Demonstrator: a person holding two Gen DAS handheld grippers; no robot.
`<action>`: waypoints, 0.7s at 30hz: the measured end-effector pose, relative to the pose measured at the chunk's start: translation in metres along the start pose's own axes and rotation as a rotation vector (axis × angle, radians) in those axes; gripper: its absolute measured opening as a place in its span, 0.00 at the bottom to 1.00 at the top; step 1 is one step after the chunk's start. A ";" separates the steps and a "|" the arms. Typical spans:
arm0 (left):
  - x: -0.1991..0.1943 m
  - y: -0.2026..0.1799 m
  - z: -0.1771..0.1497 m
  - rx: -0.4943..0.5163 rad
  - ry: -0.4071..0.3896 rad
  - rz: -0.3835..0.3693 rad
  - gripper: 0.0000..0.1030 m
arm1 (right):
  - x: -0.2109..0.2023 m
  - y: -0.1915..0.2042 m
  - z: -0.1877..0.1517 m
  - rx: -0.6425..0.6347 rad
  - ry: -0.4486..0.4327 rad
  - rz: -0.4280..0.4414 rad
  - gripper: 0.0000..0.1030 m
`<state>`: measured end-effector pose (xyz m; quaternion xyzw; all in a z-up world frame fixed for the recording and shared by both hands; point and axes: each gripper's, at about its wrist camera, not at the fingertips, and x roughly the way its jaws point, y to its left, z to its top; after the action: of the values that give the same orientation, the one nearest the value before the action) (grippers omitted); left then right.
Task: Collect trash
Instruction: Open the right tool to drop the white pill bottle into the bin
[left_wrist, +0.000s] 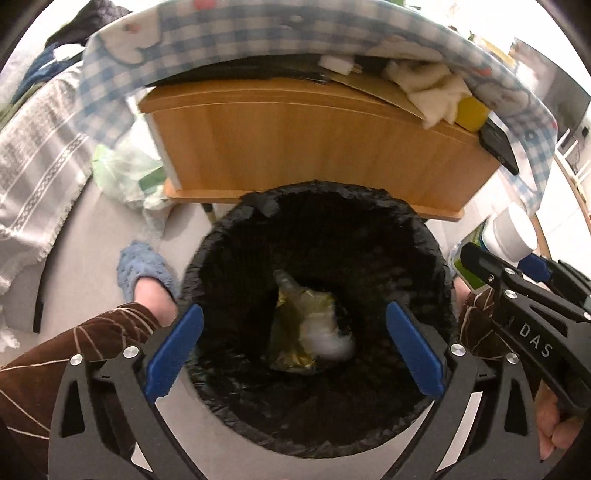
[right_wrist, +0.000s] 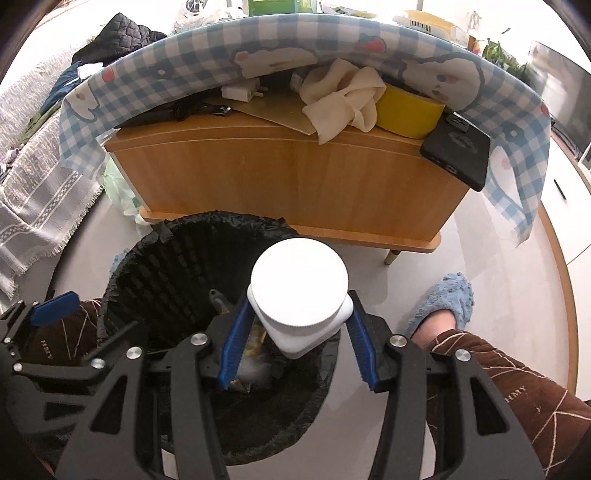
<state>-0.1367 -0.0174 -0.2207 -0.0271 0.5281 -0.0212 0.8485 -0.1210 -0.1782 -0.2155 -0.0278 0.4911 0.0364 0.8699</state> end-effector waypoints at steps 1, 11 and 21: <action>-0.003 0.006 0.000 -0.010 -0.003 0.005 0.94 | 0.000 0.002 0.000 -0.002 0.001 0.005 0.47; -0.010 0.045 0.009 -0.083 -0.024 0.053 0.94 | 0.011 0.029 0.002 -0.035 0.016 0.056 0.47; -0.014 0.059 0.015 -0.112 -0.025 0.039 0.94 | 0.025 0.037 0.002 -0.041 0.056 0.064 0.50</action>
<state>-0.1284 0.0426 -0.2057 -0.0647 0.5185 0.0251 0.8523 -0.1101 -0.1400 -0.2360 -0.0310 0.5148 0.0733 0.8536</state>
